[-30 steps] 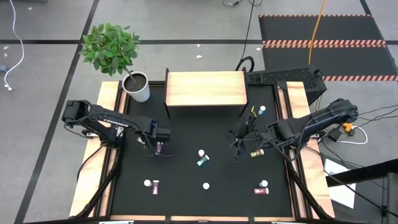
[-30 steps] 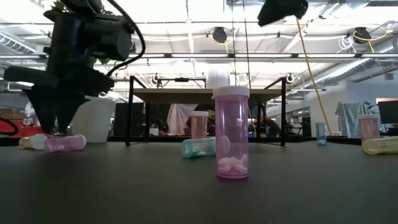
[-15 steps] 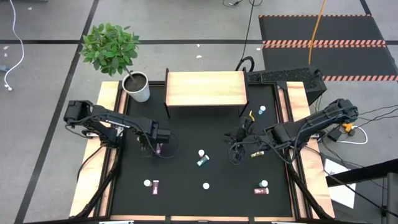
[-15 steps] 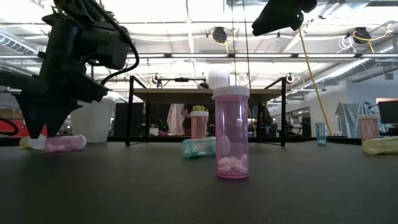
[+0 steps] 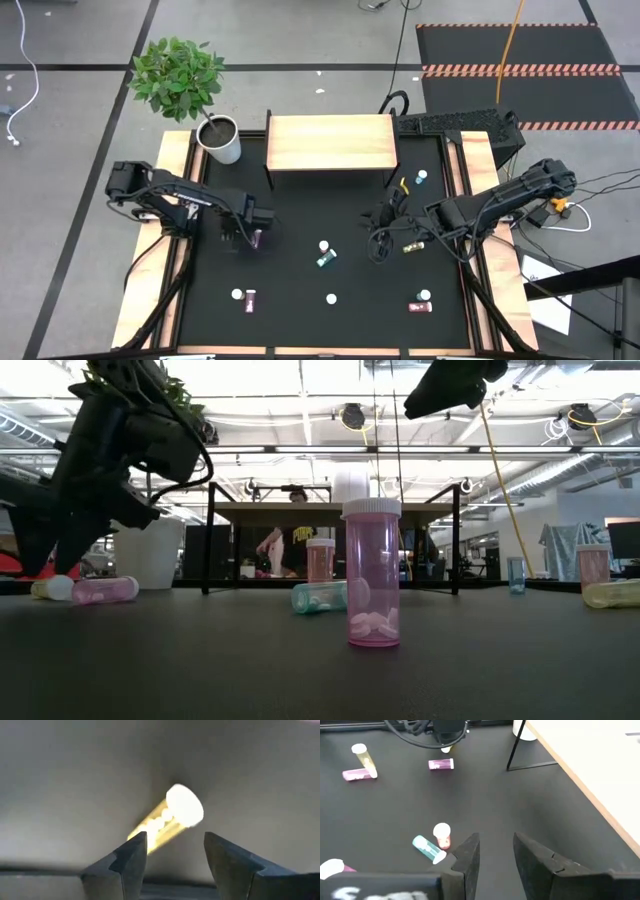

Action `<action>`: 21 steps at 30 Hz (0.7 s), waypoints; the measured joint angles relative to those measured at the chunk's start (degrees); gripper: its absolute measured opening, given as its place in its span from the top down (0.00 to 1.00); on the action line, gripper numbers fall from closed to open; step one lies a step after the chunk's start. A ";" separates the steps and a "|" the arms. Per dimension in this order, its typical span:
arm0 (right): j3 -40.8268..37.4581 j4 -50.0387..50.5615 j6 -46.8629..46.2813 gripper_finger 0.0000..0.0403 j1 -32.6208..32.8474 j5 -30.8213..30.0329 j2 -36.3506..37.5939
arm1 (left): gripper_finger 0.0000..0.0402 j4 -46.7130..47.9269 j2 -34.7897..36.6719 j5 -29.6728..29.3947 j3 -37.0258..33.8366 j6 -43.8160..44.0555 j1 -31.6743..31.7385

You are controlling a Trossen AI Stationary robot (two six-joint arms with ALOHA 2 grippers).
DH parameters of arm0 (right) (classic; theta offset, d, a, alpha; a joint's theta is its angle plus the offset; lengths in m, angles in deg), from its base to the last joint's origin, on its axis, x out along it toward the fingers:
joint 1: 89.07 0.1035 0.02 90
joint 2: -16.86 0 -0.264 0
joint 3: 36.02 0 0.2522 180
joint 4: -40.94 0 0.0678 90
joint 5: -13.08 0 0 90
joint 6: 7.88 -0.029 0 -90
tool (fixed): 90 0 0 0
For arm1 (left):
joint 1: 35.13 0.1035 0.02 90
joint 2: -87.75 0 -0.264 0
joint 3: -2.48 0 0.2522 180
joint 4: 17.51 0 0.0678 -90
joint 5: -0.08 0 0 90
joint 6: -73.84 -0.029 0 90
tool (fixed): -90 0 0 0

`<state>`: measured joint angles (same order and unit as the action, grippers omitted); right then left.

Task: Pick and place medicine bottles onto shelf by color
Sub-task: Put the top left yellow pill bottle on the shelf

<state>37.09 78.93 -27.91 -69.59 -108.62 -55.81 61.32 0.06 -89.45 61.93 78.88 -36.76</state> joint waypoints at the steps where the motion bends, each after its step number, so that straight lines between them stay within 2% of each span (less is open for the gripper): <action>1: 0.00 0.02 0.25 0.72 0.00 0.00 0.00 | 0.51 -1.59 -0.38 -0.02 0.00 -0.24 0.00; 3: 0.00 0.01 0.59 0.72 0.00 0.00 0.00 | 0.51 -4.16 -1.14 -0.44 0.00 -2.15 0.00; 12: 0.00 1.28 0.49 0.72 0.70 0.26 0.00 | 0.51 -3.58 -9.94 -0.32 0.44 -2.72 0.51; 16: 0.00 1.86 0.19 0.72 1.10 0.30 0.02 | 0.51 -3.73 -11.58 -0.24 1.04 -1.20 0.50; 21: 0.00 2.78 -0.26 0.72 1.33 0.37 0.29 | 0.62 -3.84 -10.04 -0.52 2.43 1.09 0.66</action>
<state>37.09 81.71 -28.17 -68.25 -108.25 -55.52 57.48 -9.98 -89.98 64.36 79.97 -36.11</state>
